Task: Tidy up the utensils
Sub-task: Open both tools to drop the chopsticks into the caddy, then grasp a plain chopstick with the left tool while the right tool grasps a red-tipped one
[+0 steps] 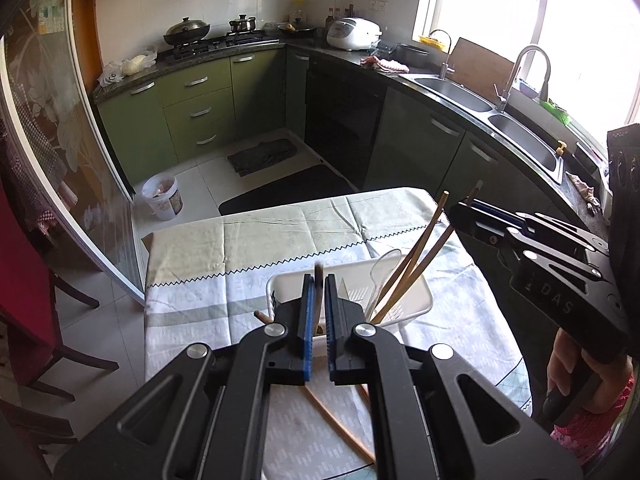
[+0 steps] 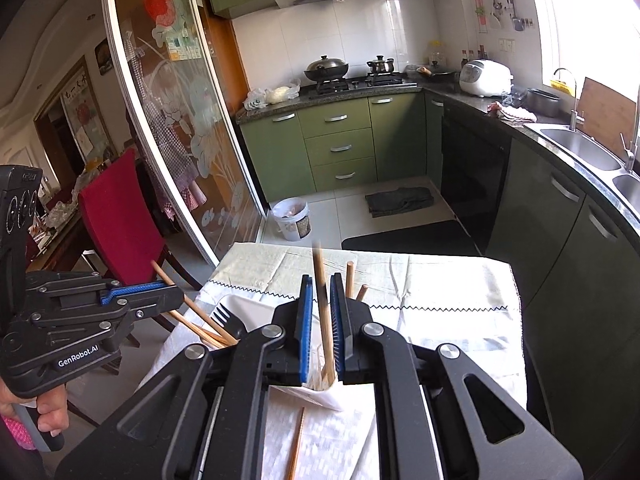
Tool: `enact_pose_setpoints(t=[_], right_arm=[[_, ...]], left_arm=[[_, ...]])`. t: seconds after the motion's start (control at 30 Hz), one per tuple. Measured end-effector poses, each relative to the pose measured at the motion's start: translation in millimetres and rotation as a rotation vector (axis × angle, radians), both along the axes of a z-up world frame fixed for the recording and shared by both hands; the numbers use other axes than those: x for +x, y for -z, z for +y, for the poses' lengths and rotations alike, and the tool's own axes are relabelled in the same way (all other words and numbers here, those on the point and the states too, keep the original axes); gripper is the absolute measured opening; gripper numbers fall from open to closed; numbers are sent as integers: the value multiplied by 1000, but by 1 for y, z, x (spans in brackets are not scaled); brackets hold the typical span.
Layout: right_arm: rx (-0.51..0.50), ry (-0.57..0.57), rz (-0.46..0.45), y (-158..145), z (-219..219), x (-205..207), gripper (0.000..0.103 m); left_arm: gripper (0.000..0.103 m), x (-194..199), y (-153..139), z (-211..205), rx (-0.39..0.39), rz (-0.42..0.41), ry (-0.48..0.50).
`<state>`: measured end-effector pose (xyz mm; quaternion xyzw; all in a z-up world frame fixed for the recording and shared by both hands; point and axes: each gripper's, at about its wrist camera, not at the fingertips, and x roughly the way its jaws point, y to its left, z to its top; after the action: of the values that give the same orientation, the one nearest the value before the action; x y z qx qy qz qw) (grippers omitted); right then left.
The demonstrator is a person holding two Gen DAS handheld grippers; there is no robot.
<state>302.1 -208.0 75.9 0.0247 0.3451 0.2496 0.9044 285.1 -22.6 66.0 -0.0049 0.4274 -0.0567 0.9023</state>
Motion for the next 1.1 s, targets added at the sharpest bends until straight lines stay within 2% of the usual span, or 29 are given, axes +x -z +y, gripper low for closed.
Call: enact_pose_setpoints(t=[0.1,0.2,0.27,0.3,0.37,0.47,0.57,0.67,0.8,0.87,0.97,1.03,1.1], right_arm=[[11,2,-13,-3,-5,-7,19],[40,-4,-31,-12,-15,-21,20],[62,-7,-52,-18,-25,-36,22],[70,-7,-62,-21,-32,-42,24],[79,-5,-78,-19,-45,-63,31],[61,12,-77,-3,-65,-92,33],[61,41,-29,31,-85,-115,36],[81,70,35,69,-103,-133,37],[138,110,110,110,-127,-147,37],[168,127,132,124,-140,-154,38],[197,157,142,135,-155,-161,39],[219,165,150,140,-163,-163,39],[229,172,154,143,-169,-163,40]], left_arm=[[12,-3,-4,6,-8,-4,-13],[18,-13,-12,7,-23,-24,-13],[34,-24,-19,9,-29,-39,-8],[46,-31,-22,9,-31,-46,-6],[50,-44,-21,7,-23,-45,6],[60,-63,3,6,-27,23,-6],[60,-71,58,2,-15,170,-28],[60,-70,116,-2,-49,329,-53],[60,-59,172,-3,-54,449,-139],[59,-53,191,-2,-67,493,-180],[51,-45,210,-4,-68,523,-215],[36,-41,218,-6,-66,532,-225],[30,-39,218,-10,-47,516,-230]])
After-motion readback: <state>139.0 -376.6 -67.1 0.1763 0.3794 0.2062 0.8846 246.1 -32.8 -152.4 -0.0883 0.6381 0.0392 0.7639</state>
